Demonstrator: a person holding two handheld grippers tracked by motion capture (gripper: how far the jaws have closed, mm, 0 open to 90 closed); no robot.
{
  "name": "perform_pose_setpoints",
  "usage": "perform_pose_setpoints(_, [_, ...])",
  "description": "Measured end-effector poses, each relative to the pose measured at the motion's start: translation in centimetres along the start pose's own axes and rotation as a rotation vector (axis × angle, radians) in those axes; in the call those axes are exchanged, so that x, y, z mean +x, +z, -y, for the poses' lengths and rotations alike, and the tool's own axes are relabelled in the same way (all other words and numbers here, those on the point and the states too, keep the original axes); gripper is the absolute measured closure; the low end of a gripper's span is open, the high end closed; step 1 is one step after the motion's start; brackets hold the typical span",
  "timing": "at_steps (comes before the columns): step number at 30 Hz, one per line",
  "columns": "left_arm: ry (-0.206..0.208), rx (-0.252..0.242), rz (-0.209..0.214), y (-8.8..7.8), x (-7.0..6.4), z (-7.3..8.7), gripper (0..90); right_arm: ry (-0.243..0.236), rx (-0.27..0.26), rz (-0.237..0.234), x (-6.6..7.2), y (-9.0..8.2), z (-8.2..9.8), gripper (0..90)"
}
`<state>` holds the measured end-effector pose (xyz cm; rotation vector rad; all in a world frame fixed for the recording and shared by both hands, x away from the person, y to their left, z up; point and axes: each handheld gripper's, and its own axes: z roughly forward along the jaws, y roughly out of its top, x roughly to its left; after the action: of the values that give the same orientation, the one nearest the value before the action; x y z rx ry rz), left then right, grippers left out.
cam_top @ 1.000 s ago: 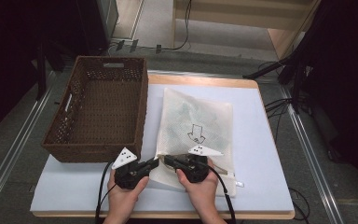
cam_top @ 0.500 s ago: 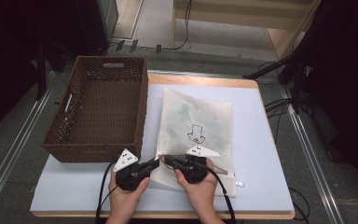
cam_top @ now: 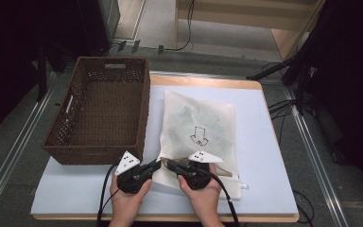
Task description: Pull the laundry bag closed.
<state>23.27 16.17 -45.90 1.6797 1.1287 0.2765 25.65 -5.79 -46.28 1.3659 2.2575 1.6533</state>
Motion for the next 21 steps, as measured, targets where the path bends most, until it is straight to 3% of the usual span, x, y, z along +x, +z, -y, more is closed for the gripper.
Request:
perform_pose_setpoints(7, [0.026,-0.035,0.031,-0.19,-0.3,0.01,88.5,0.011,-0.013,-0.007,-0.15,-0.55,-0.63,89.2])
perform_pose_setpoints(9, [0.044,-0.024,0.04,-0.31,-0.07,-0.19,88.4,0.04,-0.024,-0.06,-0.53,-0.58,-0.52,89.0])
perform_pose_setpoints(11, [0.085,-0.02,0.019,-0.31,-0.33,-0.09,88.4,0.095,-0.021,-0.098,-0.95,-0.59,-0.58,88.9])
perform_pose_setpoints(15, [0.074,-0.014,0.018,-0.22,-0.23,-0.05,88.3,0.103,-0.027,-0.086,-0.7,-0.48,-0.58,88.7])
perform_pose_setpoints(21, [0.065,-0.006,0.028,-0.11,-0.16,-0.01,88.3,0.151,-0.047,-0.104,-0.92,-0.68,-0.82,88.2])
